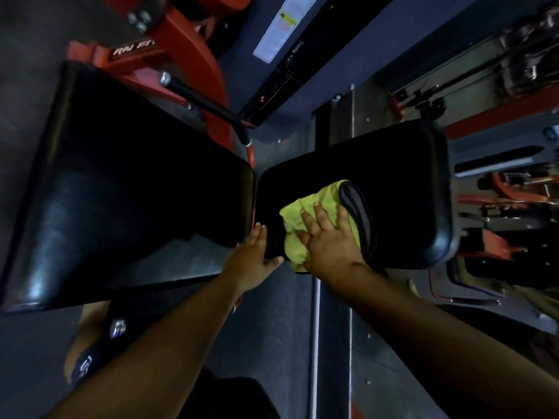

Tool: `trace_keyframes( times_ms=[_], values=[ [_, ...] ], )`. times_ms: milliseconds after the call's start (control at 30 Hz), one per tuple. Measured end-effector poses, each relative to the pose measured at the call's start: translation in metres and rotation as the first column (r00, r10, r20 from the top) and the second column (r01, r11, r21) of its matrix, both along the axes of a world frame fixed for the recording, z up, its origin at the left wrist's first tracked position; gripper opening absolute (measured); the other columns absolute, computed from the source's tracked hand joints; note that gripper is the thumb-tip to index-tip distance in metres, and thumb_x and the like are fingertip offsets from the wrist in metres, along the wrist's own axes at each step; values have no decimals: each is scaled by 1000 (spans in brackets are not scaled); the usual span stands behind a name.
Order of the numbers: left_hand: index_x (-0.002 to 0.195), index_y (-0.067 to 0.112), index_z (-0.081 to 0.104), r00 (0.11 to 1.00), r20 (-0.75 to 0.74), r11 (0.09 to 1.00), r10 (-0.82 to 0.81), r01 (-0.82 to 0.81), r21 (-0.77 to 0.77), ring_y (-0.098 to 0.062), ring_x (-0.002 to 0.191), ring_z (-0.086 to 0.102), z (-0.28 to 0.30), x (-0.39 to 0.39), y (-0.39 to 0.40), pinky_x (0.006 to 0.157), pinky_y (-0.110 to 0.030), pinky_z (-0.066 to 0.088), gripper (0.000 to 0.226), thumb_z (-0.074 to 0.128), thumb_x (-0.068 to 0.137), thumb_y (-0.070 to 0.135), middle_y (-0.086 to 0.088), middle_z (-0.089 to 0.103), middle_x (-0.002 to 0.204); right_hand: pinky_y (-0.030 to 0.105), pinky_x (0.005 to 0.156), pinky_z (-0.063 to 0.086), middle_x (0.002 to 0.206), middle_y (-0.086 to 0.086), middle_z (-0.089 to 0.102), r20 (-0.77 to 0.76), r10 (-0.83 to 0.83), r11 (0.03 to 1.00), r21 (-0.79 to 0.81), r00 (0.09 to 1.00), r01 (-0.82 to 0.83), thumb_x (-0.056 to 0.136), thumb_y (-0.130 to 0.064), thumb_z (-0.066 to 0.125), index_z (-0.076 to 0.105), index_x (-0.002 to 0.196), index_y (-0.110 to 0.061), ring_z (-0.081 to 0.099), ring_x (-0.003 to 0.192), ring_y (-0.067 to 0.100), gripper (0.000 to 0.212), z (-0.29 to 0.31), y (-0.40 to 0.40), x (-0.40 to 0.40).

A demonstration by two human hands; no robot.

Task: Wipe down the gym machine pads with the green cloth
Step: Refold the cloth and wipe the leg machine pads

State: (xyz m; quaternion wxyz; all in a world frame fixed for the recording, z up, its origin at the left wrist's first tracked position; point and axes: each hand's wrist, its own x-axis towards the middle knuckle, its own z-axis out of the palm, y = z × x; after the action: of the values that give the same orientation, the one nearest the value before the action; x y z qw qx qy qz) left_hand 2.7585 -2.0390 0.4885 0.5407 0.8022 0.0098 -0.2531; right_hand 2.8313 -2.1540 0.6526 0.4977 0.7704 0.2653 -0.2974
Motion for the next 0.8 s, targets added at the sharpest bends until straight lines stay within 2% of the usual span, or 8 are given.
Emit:
trace_keyframes(
  times_ms=[100, 167, 300, 400, 467, 567, 667, 800],
  values=[
    [163, 17, -5, 995, 79, 998, -64, 65, -11, -19, 157, 6, 42, 24, -2, 125, -46, 11, 96, 49, 98, 61, 0, -13, 170, 73, 104, -25, 170, 5, -21, 132, -34, 996, 83, 991, 23, 95, -72, 39, 10, 163, -34, -25, 153, 35, 83, 67, -18, -8],
    [163, 18, -6, 988, 118, 994, -102, 104, -14, -19, 157, 6, 70, 37, -8, 126, -46, 10, 96, 50, 98, 61, 2, -15, 170, 77, 103, -23, 169, 2, -23, 239, -82, 990, 127, 968, 52, 92, -74, 40, 9, 162, -39, -27, 153, 33, 85, 106, -32, -14],
    [163, 18, -7, 966, 194, 985, -169, 172, -1, -20, 157, 4, 114, 60, -21, 126, -44, 9, 95, 50, 99, 60, 3, -15, 170, 87, 102, 10, 168, -6, -25, 362, -272, 928, 345, 892, 143, 84, -80, 47, 10, 159, -46, -31, 151, 35, 90, 142, -38, 17],
    [163, 17, -4, 951, 226, 978, -210, 208, 35, -23, 157, 6, 138, 82, -28, 127, -45, 12, 95, 53, 98, 58, 2, -13, 170, 79, 98, 35, 168, -9, -23, 323, -432, 824, 520, 842, 224, 81, -76, 59, 12, 159, -48, -26, 151, 42, 95, 148, -29, 78],
    [163, 17, -3, 941, 237, 971, -240, 231, 67, -25, 157, 11, 148, 93, -34, 126, -48, 15, 98, 56, 96, 58, 0, -10, 171, 74, 97, 42, 169, -10, -18, 293, -488, 775, 579, 822, 254, 78, -73, 65, 16, 158, -49, -17, 153, 42, 97, 153, -24, 104],
    [163, 20, 0, 933, 262, 969, -247, 240, 62, -24, 156, 15, 155, 97, -38, 125, -49, 20, 102, 62, 92, 59, -1, -4, 172, 68, 100, 42, 168, -11, -19, 293, -489, 747, 627, 822, 221, 79, -72, 64, 20, 158, -48, -10, 154, 41, 94, 152, -35, 84],
    [163, 24, -3, 911, 285, 954, -297, 293, 56, -20, 157, 4, 155, 97, -35, 125, -52, 17, 104, 65, 91, 57, -1, -10, 171, 65, 104, 40, 170, -6, -18, 361, -449, 775, 613, 818, 155, 80, -74, 60, 22, 158, -46, -7, 154, 41, 92, 145, -57, 14],
    [162, 22, -10, 919, 278, 960, -278, 276, 45, -19, 157, 7, 147, 93, -36, 124, -55, 17, 109, 64, 91, 57, 4, -18, 169, 72, 110, 30, 171, -4, -16, 363, -456, 787, 590, 812, 179, 77, -77, 60, 23, 158, -47, -9, 155, 42, 94, 141, -67, -9]
  ],
)
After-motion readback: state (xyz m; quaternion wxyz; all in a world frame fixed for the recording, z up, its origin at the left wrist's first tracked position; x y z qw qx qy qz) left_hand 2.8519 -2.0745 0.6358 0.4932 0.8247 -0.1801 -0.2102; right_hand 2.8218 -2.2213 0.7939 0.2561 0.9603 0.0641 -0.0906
